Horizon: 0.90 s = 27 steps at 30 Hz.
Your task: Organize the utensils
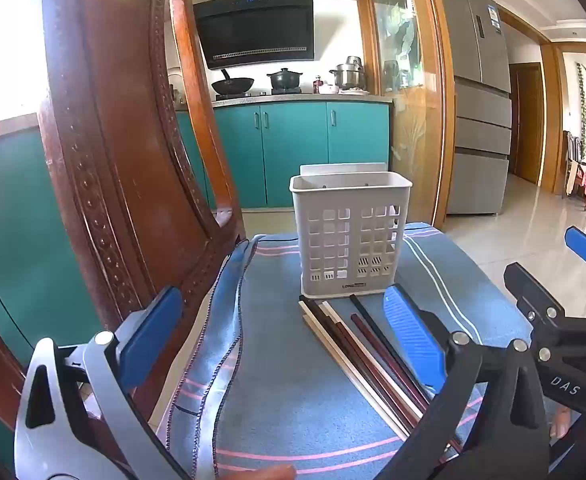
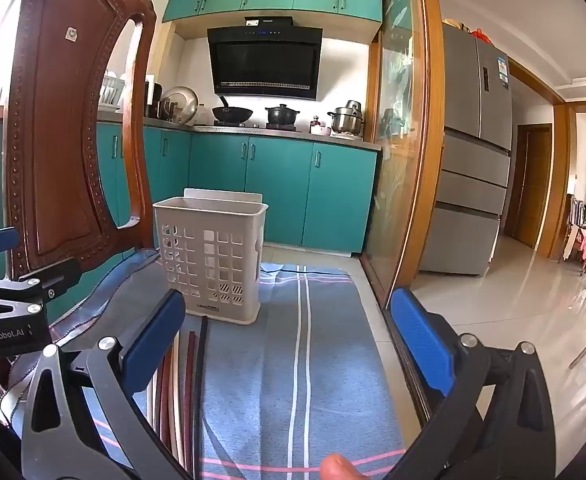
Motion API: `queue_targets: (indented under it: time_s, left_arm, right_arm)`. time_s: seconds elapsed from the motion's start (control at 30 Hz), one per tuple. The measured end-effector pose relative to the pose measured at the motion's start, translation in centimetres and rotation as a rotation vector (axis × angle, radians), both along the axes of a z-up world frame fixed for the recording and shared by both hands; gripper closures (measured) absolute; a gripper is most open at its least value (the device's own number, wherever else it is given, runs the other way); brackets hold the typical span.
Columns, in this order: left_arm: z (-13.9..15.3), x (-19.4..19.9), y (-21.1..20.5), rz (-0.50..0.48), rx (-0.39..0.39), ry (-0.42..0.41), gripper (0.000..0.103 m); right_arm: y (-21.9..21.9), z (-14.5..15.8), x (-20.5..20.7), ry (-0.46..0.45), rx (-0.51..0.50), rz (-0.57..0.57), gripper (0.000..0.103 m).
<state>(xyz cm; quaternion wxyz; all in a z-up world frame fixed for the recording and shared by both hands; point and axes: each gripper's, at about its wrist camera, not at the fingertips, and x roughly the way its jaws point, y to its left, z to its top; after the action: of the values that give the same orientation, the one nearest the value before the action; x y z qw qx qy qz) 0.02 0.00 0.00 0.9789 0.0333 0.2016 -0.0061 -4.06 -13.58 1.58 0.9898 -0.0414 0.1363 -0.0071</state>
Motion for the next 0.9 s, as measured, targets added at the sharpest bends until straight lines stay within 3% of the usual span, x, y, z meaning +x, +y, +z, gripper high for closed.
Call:
queue_targets:
  time_s: [0.9]
  left_arm:
    - [0.1,0.1,-0.2,-0.002,0.002,-0.005,0.003]
  right_arm:
    - [0.0,-0.1,-0.4,-0.015,0.011,0.001,0.003]
